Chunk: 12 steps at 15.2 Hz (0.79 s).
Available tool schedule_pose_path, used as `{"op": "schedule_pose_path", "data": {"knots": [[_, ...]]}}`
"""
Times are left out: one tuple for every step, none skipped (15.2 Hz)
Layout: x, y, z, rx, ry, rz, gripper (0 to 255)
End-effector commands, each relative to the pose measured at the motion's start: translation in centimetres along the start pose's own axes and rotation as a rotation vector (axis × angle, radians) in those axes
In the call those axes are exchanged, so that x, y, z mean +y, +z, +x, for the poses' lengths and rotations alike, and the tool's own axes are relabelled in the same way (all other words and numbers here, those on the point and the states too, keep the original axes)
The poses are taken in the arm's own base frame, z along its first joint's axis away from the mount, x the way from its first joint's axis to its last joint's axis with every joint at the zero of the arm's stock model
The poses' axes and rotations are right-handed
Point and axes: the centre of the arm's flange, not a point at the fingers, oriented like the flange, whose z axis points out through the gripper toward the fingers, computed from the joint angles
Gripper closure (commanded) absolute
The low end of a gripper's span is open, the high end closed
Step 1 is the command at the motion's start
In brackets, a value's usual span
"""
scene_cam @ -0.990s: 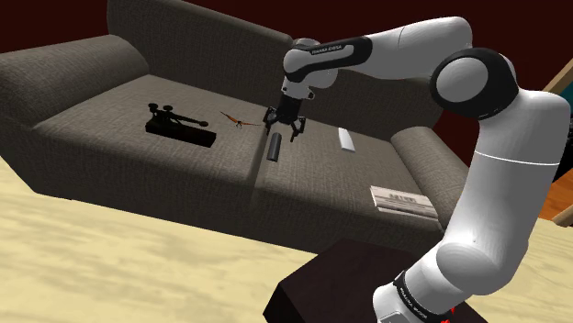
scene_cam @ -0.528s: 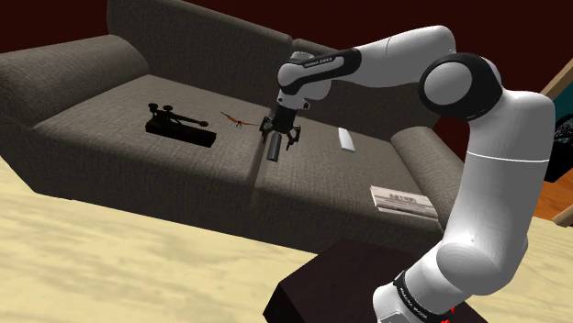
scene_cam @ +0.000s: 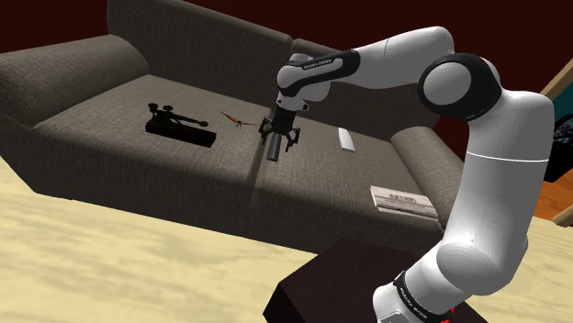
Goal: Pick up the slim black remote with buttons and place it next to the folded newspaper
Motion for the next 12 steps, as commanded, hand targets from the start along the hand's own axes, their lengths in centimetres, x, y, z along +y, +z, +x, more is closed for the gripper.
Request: {"op": "schedule_pose_path", "data": {"knots": [[0.0, 0.0, 0.0, 0.000, 0.000, 0.000, 255], [0.0, 0.0, 0.0, 0.000, 0.000, 0.000, 255], [0.0, 0.0, 0.0, 0.000, 0.000, 0.000, 255], [0.0, 0.1, 0.0, 0.000, 0.000, 0.000, 255], [0.0, 0.0, 0.1, 0.000, 0.000, 0.000, 255], [0.0, 0.0, 0.2, 0.000, 0.000, 0.000, 255], [0.0, -0.1, 0.2, 0.000, 0.000, 0.000, 255], [0.0, -0.1, 0.3, 0.000, 0.000, 0.000, 255], [0.0, -0.1, 0.4, 0.000, 0.000, 0.000, 255], [0.0, 0.0, 0.0, 0.000, 0.000, 0.000, 255], [0.0, -0.5, -0.1, 0.000, 0.000, 0.000, 255], [0.0, -1.0, -0.2, 0.000, 0.000, 0.000, 255]]}}
